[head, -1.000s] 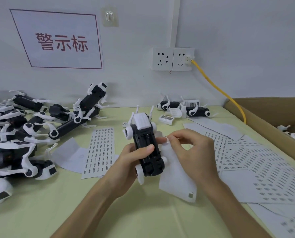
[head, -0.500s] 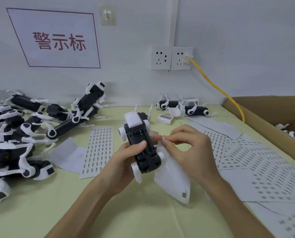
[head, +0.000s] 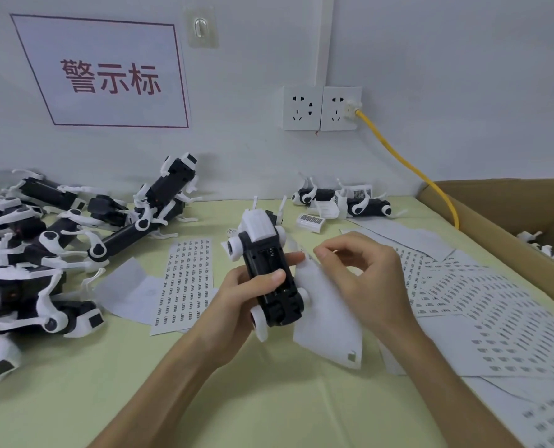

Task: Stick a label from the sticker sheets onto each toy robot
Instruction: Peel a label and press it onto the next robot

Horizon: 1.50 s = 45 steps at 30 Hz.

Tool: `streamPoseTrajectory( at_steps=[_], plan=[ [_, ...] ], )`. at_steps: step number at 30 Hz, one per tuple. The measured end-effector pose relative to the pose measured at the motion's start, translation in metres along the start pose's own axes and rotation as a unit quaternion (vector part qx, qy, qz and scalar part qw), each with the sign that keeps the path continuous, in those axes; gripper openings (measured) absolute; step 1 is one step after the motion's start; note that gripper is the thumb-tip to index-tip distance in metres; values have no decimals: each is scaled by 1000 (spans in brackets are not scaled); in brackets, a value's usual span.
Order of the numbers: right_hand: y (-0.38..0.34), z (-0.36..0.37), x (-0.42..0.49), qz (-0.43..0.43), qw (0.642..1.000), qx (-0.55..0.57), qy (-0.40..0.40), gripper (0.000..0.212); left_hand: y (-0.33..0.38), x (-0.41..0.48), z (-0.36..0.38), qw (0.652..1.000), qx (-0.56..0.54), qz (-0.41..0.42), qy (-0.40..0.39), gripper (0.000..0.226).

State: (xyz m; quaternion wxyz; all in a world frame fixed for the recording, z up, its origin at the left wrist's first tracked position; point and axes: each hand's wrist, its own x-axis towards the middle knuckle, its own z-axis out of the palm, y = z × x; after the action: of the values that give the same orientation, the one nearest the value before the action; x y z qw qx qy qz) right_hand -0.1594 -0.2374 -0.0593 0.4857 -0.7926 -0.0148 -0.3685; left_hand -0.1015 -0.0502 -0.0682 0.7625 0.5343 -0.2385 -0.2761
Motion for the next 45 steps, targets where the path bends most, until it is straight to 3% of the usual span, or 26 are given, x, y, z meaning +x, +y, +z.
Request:
streamPoseTrajectory(
  at_steps=[3,8,15,20,24,28,34,45],
  plan=[
    [-2,3,-3,-7,999,-26,-36,12,0,-1,-2,1000,-16,1,-11,59],
    [-4,1,-2,-11,999,-31,-19,13,2,-2,-5,1000,0,-8,-28,66],
    [-3,3,-3,19,1000,-3,5,25,3,-2,1,999,0,-17,-30,49],
    [2,2,1,59,998,26,14,22,3,-1,0,999,8,-15,-30,46],
    [3,1,1,46,997,29,57,16,2,1,-3,1000,0,-8,9,48],
    [3,2,-2,4,997,-4,80,13,5,4,-8,994,-13,13,103,41],
    [1,5,-5,-86,991,-56,84,11,19,-4,-9,992,-112,-1,-61,59],
    [6,7,-5,-150,985,-85,33,17,19,-6,-3,992,-122,5,-42,63]
  ],
)
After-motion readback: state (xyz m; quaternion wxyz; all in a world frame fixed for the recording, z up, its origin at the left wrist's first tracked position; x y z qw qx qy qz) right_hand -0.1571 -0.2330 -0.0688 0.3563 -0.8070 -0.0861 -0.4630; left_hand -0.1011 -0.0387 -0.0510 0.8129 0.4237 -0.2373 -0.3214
